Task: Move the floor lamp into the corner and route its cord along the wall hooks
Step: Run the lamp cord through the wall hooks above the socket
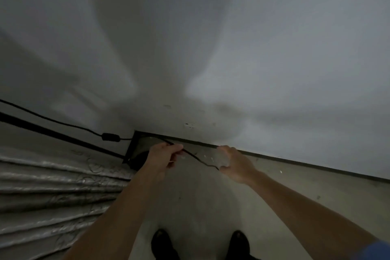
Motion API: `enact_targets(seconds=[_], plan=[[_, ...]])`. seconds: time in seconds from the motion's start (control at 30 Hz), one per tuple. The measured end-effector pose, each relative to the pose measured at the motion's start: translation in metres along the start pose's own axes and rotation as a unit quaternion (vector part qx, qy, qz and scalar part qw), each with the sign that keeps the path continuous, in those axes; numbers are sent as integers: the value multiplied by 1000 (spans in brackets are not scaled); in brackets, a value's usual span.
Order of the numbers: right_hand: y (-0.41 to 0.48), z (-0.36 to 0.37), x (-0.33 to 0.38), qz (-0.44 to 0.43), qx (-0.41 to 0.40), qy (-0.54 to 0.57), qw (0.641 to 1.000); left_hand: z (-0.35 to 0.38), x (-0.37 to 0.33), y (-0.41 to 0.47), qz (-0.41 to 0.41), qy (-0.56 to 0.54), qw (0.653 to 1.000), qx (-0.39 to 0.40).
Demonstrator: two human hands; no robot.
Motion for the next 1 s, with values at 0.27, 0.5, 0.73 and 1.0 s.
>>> enact_targets(seconds=[0.27, 0.5, 0.73, 1.0], plan=[[121, 118, -35, -48, -12, 62, 997, -2, 73, 131, 23, -90, 995, 39], [191, 153, -104, -55, -109, 116, 986, -48, 105, 257, 115, -168, 974, -95], [267, 159, -93, -149, -253, 37, 955, -40, 123, 346, 194, -214, 950, -119], [302, 157, -66, -259, -349, -58, 899, -30, 131, 383, 410, -131, 885, -176]])
Point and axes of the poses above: each hand's wrist, its own y-axis towards the middle knuckle, its own z-axis out of the palm, x = y × z, the point moved 3 cm from there along y, towards the middle knuckle, and after that the axes turned 3 degrees about -z, right-handed, at the moved point
